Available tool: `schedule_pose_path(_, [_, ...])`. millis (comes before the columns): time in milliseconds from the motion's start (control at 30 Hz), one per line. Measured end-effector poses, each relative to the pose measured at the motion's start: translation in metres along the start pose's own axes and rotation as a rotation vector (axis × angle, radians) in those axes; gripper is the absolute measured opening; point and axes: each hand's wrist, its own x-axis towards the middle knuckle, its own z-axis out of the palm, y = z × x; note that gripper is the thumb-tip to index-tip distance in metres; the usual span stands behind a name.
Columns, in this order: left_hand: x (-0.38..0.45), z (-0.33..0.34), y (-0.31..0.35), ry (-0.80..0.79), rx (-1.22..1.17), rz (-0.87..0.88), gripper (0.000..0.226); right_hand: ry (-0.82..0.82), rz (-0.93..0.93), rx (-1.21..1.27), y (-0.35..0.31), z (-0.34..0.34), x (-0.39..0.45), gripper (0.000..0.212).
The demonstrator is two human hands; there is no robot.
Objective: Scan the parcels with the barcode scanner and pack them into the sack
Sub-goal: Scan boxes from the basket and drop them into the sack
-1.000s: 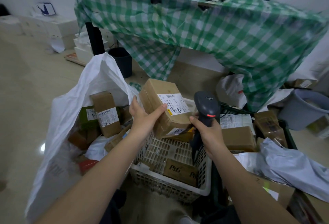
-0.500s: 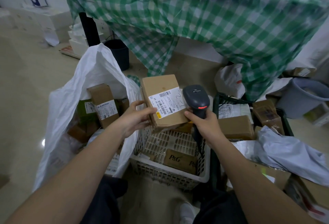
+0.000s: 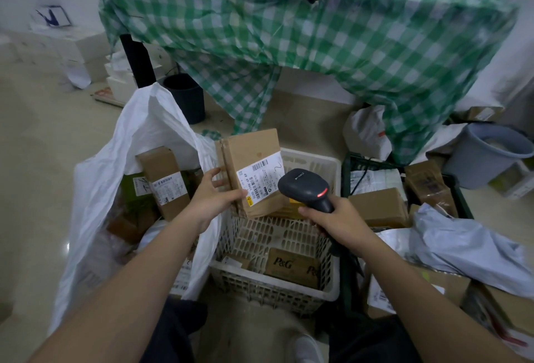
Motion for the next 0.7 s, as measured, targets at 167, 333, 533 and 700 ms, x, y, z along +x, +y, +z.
schedule_pose_path(167, [0.0033,0.0030,-0.0021,0.002,-0.016,0.012,0.095,-0.034,-0.011,-0.044,-0.0007,-0.0057,-0.0077,0.019])
schedule_pose_path(333, [0.0049,0.0057,-0.0034,-0.001,-0.041,0.022,0.093,-0.039,-0.024,-0.051,-0.0038,-0.0081,-0.0108,0.022])
schedule_pose_path(533, [0.0062,0.0050,-0.0046,-0.007,-0.038,0.017,0.092,-0.030,-0.019,-0.078,-0.0045,-0.0086,-0.0089,0.022])
schedule_pose_path(700, [0.0042,0.0025,-0.0045,-0.005,-0.051,0.018,0.092,-0.024,-0.035,-0.087,-0.0074,-0.0055,-0.0087,0.026])
